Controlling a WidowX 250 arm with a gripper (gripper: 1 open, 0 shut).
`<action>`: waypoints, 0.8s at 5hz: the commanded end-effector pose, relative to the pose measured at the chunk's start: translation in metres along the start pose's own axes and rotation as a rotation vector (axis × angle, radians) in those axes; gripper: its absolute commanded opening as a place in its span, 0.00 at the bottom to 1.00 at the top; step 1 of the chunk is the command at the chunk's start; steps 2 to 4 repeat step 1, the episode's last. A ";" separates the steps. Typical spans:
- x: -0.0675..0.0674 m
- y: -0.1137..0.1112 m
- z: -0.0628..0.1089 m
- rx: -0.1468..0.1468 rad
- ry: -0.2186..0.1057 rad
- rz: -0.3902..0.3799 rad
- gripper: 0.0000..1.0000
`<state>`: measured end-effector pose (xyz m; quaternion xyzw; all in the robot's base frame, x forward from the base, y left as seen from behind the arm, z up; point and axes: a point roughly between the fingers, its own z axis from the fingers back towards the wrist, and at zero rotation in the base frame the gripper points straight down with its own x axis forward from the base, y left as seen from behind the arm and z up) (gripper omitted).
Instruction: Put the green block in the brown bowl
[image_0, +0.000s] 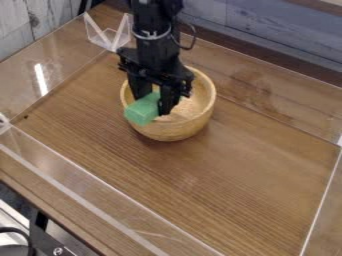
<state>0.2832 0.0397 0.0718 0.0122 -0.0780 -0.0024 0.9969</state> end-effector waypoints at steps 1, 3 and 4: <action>0.005 -0.010 0.011 0.015 -0.079 -0.053 0.00; 0.005 -0.010 0.011 0.015 -0.079 -0.053 0.00; 0.005 -0.010 0.011 0.015 -0.079 -0.053 0.00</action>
